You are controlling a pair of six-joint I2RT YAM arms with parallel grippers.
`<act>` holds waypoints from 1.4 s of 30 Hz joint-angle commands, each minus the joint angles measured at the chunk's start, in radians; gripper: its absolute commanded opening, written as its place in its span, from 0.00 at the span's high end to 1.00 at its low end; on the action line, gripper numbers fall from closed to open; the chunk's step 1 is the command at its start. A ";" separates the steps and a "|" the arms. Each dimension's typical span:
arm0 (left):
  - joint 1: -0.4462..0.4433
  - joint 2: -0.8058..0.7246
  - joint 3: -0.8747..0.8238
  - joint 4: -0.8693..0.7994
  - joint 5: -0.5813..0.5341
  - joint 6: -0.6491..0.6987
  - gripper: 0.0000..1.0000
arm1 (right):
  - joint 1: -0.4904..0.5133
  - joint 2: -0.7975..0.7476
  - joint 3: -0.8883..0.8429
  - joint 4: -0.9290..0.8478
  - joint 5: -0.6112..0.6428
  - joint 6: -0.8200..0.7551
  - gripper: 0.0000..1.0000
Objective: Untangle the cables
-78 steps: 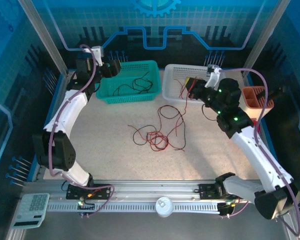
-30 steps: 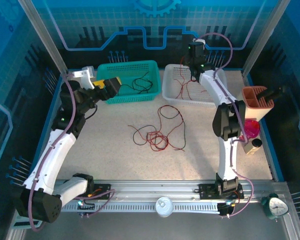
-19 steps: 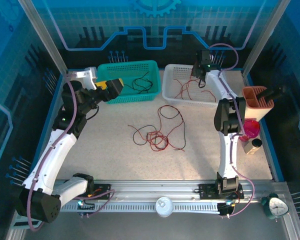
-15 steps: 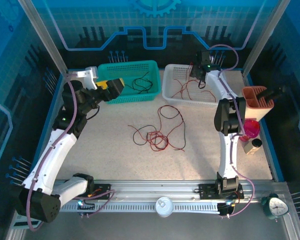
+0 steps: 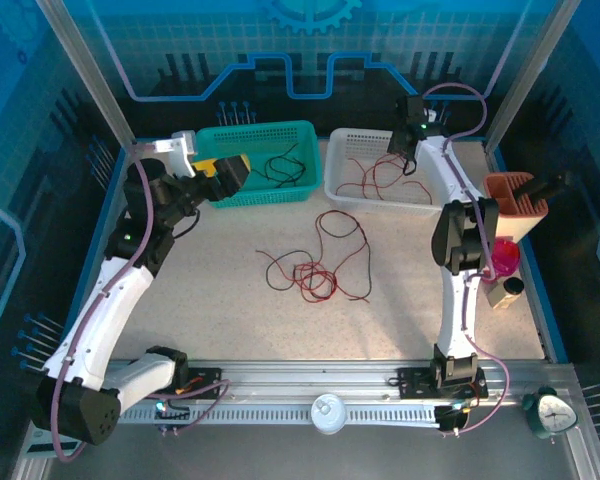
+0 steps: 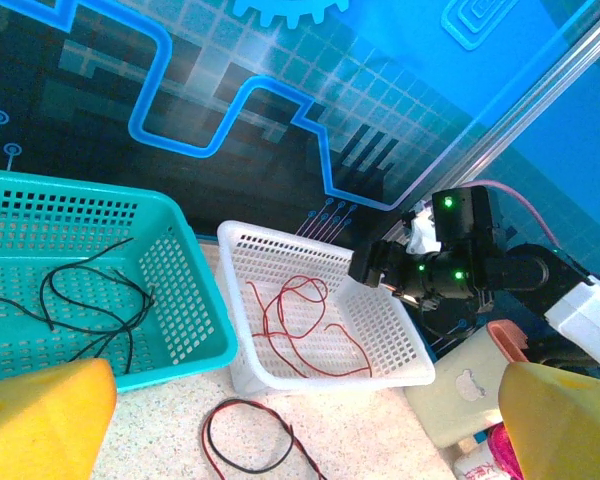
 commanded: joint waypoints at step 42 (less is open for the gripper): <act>-0.008 -0.154 -0.325 -0.080 -0.103 -0.070 0.01 | 0.421 -0.568 -0.679 0.329 -0.488 -0.109 0.28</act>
